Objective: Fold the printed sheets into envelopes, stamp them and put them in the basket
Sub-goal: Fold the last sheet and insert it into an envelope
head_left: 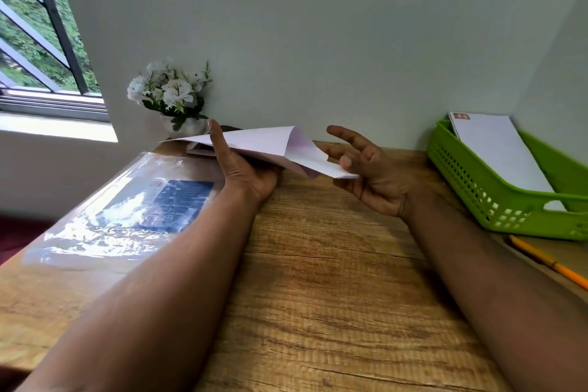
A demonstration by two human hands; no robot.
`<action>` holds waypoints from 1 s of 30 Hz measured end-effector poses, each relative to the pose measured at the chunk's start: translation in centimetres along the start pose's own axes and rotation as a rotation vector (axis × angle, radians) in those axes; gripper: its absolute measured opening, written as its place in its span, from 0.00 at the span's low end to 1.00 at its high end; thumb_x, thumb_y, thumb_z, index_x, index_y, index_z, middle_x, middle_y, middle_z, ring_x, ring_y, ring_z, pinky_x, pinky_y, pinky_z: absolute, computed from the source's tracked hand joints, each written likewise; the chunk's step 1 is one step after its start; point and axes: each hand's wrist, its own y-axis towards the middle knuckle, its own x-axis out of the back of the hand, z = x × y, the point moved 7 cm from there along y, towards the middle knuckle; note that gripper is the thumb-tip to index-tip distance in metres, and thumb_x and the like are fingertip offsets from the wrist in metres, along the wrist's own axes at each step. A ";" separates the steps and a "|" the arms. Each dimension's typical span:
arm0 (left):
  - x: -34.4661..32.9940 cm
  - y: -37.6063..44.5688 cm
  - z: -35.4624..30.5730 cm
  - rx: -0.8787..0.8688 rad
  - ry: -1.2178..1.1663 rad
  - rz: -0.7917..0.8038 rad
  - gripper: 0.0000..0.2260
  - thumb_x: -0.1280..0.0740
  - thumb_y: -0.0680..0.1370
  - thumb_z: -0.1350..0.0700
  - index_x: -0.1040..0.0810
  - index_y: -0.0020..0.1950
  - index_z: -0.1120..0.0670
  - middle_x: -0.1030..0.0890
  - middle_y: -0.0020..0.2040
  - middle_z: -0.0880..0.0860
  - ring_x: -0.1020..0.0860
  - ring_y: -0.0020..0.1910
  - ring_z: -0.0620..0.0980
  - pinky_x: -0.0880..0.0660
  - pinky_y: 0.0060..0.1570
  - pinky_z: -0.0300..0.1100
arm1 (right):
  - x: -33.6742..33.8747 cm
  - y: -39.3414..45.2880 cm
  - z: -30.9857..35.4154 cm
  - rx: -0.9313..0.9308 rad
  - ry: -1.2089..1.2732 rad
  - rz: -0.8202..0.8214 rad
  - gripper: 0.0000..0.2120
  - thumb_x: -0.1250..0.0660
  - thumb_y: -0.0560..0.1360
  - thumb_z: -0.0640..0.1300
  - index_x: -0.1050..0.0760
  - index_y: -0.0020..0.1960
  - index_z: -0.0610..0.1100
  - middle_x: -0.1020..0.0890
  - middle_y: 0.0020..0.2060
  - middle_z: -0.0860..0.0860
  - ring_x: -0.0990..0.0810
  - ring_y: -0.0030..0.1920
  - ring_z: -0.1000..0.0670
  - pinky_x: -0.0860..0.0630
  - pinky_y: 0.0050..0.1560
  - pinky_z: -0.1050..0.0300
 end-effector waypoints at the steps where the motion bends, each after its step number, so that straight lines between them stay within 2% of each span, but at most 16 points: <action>1: 0.0 0.0 0.1 0.001 -0.007 -0.001 0.32 0.36 0.70 0.30 0.25 0.62 0.53 0.22 0.60 0.59 0.26 0.65 0.61 0.30 0.62 0.63 | 0.2 0.1 0.2 0.027 0.048 -0.016 0.43 0.18 0.58 0.43 0.32 0.70 0.46 0.26 0.65 0.38 0.22 0.59 0.45 0.19 0.46 0.57; 4: 0.4 0.1 -0.3 -0.008 -0.011 -0.039 0.33 0.35 0.70 0.30 0.26 0.63 0.54 0.21 0.58 0.60 0.24 0.62 0.62 0.29 0.60 0.64 | 0.4 -0.1 0.8 0.068 0.138 -0.011 0.40 0.19 0.59 0.41 0.30 0.69 0.47 0.27 0.66 0.37 0.24 0.64 0.43 0.21 0.53 0.54; 6: 0.5 0.2 -0.4 -0.017 -0.005 -0.058 0.32 0.36 0.70 0.30 0.26 0.62 0.54 0.21 0.56 0.59 0.24 0.61 0.62 0.28 0.60 0.63 | 0.6 -0.2 0.8 0.070 0.093 -0.057 0.37 0.22 0.62 0.35 0.29 0.68 0.45 0.26 0.66 0.38 0.23 0.62 0.43 0.20 0.52 0.54; 8: 0.2 0.2 -0.1 -0.012 0.011 -0.030 0.31 0.36 0.70 0.30 0.25 0.61 0.53 0.20 0.54 0.59 0.24 0.60 0.61 0.29 0.60 0.63 | 0.8 -0.3 0.8 0.071 0.010 -0.161 0.30 0.27 0.65 0.32 0.28 0.67 0.42 0.25 0.64 0.38 0.20 0.58 0.44 0.19 0.47 0.56; 11: -0.3 -0.1 0.8 0.017 0.063 0.018 0.33 0.36 0.70 0.30 0.26 0.65 0.53 0.20 0.53 0.58 0.23 0.57 0.60 0.27 0.59 0.61 | 0.9 -0.3 0.9 0.079 -0.297 -0.311 0.24 0.27 0.67 0.32 0.25 0.61 0.42 0.21 0.59 0.41 0.18 0.41 0.49 0.21 0.35 0.58; 13: -0.7 -0.6 1.7 0.058 0.106 0.043 0.37 0.35 0.69 0.30 0.28 0.68 0.54 0.21 0.56 0.59 0.23 0.58 0.61 0.27 0.59 0.61 | 0.9 -0.6 1.4 0.139 -0.654 -0.392 0.23 0.23 0.65 0.36 0.22 0.58 0.46 0.20 0.56 0.49 0.22 0.35 0.57 0.26 0.33 0.61; 15: -1.0 -1.0 2.6 0.089 0.141 0.052 0.39 0.34 0.68 0.30 0.28 0.69 0.55 0.22 0.57 0.60 0.23 0.59 0.62 0.25 0.57 0.59 | 0.6 -0.7 2.0 0.259 -0.975 -0.437 0.26 0.21 0.64 0.43 0.23 0.59 0.52 0.22 0.56 0.57 0.25 0.39 0.65 0.29 0.38 0.68; 16: -1.1 -1.1 3.0 0.101 0.156 0.055 0.38 0.34 0.68 0.30 0.28 0.69 0.55 0.21 0.55 0.60 0.22 0.57 0.61 0.24 0.55 0.58 | 0.2 -0.7 2.1 0.320 -1.090 -0.425 0.29 0.20 0.63 0.45 0.24 0.61 0.53 0.25 0.57 0.58 0.26 0.43 0.65 0.31 0.41 0.73; 18: -1.5 -1.4 3.7 0.132 0.187 0.076 0.35 0.36 0.69 0.29 0.26 0.65 0.55 0.20 0.50 0.59 0.21 0.51 0.60 0.23 0.54 0.57 | -0.4 -0.6 2.1 0.415 -1.229 -0.375 0.34 0.20 0.62 0.48 0.27 0.65 0.53 0.28 0.59 0.56 0.27 0.50 0.63 0.31 0.47 0.74; 20: -1.8 -1.7 4.3 0.185 0.210 0.107 0.34 0.38 0.70 0.29 0.26 0.63 0.54 0.21 0.48 0.59 0.22 0.49 0.60 0.28 0.59 0.59 | -0.7 -0.7 2.2 0.486 -1.323 -0.346 0.35 0.20 0.62 0.50 0.28 0.67 0.51 0.28 0.62 0.53 0.28 0.59 0.56 0.29 0.59 0.62; 22: -1.9 -1.7 4.5 0.235 0.220 0.128 0.37 0.38 0.69 0.28 0.27 0.66 0.55 0.22 0.50 0.60 0.23 0.51 0.61 0.32 0.63 0.61 | -1.2 -1.1 2.5 0.524 -1.422 -0.269 0.36 0.21 0.62 0.53 0.28 0.68 0.49 0.28 0.65 0.51 0.31 0.65 0.55 0.31 0.64 0.53; 25: -2.0 -1.5 4.5 0.276 0.205 0.160 0.42 0.37 0.68 0.28 0.32 0.73 0.55 0.24 0.54 0.61 0.26 0.55 0.61 0.33 0.64 0.60 | -2.0 -1.5 2.4 0.503 -1.546 -0.096 0.36 0.23 0.64 0.57 0.28 0.68 0.49 0.28 0.68 0.50 0.31 0.68 0.52 0.32 0.67 0.49; 27: -2.3 -1.6 4.6 0.294 0.242 0.184 0.41 0.41 0.70 0.27 0.30 0.71 0.55 0.23 0.56 0.62 0.25 0.55 0.61 0.32 0.63 0.59 | -2.2 -1.5 2.7 0.544 -1.582 -0.100 0.30 0.24 0.66 0.54 0.25 0.65 0.46 0.25 0.66 0.48 0.27 0.66 0.49 0.30 0.64 0.49; 30: -2.7 -2.2 5.4 0.368 0.358 0.234 0.37 0.46 0.74 0.28 0.28 0.70 0.55 0.22 0.62 0.61 0.23 0.59 0.62 0.30 0.63 0.62 | -2.9 -1.9 3.4 0.740 -1.729 -0.168 0.19 0.30 0.68 0.47 0.20 0.58 0.42 0.20 0.58 0.45 0.20 0.57 0.46 0.24 0.55 0.49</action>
